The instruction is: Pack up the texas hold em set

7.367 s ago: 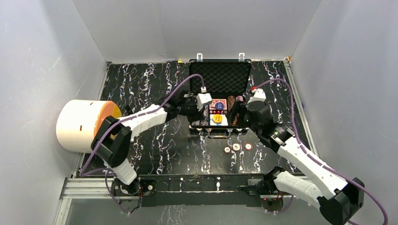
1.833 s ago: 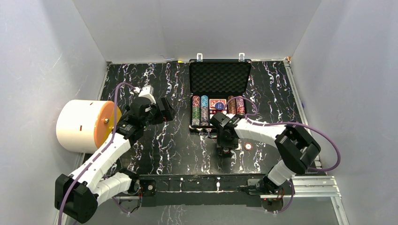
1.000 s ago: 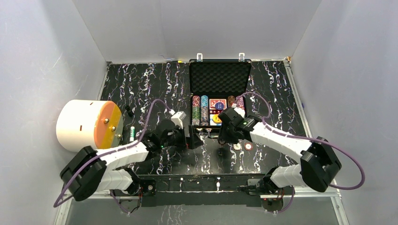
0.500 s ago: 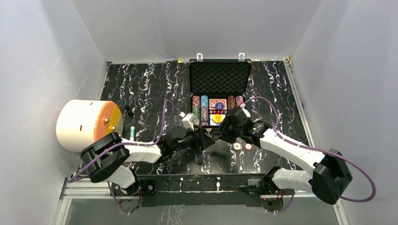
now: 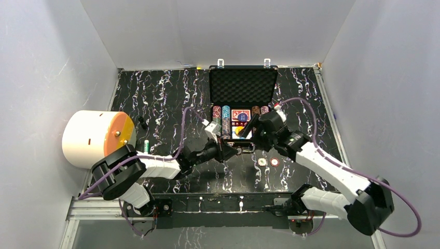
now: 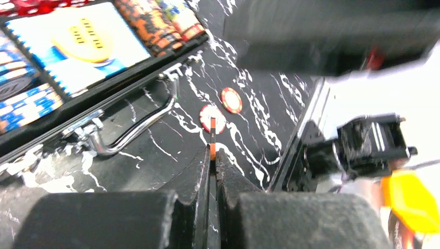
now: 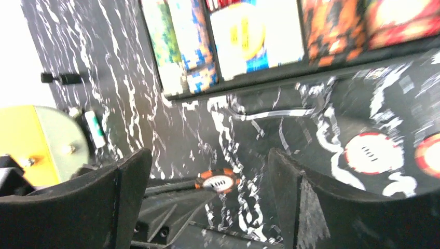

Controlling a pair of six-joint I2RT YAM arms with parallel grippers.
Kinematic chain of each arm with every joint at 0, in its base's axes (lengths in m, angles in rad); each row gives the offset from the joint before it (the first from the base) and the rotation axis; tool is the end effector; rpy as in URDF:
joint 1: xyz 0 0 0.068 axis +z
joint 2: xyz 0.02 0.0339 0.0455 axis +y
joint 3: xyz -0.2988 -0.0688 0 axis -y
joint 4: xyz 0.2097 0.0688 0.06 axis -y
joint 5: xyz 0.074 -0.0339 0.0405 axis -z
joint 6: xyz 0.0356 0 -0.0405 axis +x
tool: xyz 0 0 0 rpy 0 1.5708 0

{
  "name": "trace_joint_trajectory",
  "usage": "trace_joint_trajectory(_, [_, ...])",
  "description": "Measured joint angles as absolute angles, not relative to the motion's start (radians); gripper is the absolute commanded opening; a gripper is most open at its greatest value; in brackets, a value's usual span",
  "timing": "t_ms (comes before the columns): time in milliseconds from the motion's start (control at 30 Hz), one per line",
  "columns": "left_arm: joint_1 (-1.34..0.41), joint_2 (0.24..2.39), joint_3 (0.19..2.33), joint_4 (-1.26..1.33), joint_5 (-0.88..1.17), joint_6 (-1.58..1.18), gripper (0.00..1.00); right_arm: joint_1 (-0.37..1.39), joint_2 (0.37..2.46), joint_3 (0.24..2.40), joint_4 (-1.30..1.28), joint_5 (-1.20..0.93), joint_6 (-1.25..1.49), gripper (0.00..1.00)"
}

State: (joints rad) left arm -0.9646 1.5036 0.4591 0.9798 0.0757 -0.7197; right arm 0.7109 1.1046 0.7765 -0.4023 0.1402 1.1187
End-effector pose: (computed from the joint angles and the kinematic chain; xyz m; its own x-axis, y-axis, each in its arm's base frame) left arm 0.1496 -0.2205 0.2534 -0.5962 -0.2936 -0.7472 0.6243 0.4156 -0.6615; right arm 0.1434 0.1169 0.2967 -0.7311 0.5459 -0.4093 0.2070 0.7491 0.6293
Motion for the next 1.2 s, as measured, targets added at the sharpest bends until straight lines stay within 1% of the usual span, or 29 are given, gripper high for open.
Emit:
trace_joint_trajectory(33, [-0.957,1.504,0.473,0.963,0.130,-0.647,0.00,0.697,1.069,0.806,-0.430,0.196,1.063,0.91])
trace_joint_trajectory(100, [-0.944,1.505,0.507,0.921,0.181,-0.593,0.00,0.685,1.012,0.844,-0.461,0.273,1.010,0.91])
trace_joint_trajectory(233, [-0.883,1.552,0.737,0.751,0.347,-0.391,0.00,0.664,0.830,0.917,-0.493,0.469,0.890,0.91])
trace_joint_trajectory(367, [-0.850,1.636,0.938,0.606,0.455,-0.220,0.00,0.664,0.717,0.919,-0.530,0.567,0.848,0.90])
trace_joint_trajectory(433, [-0.842,1.705,1.033,0.527,0.497,-0.135,0.00,0.663,0.681,0.918,-0.557,0.606,0.833,0.88])
trace_joint_trajectory(467, [-0.839,1.760,1.093,0.467,0.528,-0.078,0.00,0.663,0.674,0.918,-0.568,0.615,0.829,0.85])
trace_joint_trajectory(600, [-0.839,1.883,1.195,0.347,0.588,0.020,0.00,0.663,0.657,0.913,-0.607,0.633,0.799,0.75])
trace_joint_trajectory(667, [-0.839,1.938,1.237,0.312,0.614,0.048,0.00,0.663,0.648,0.904,-0.620,0.634,0.787,0.72])
trace_joint_trajectory(800, [-0.839,2.004,1.276,0.264,0.646,0.088,0.00,0.663,0.628,0.896,-0.646,0.633,0.781,0.70])
trace_joint_trajectory(1200, [-0.839,2.012,1.312,0.261,0.586,0.123,0.00,0.663,0.620,0.884,-0.656,0.621,0.787,0.70])
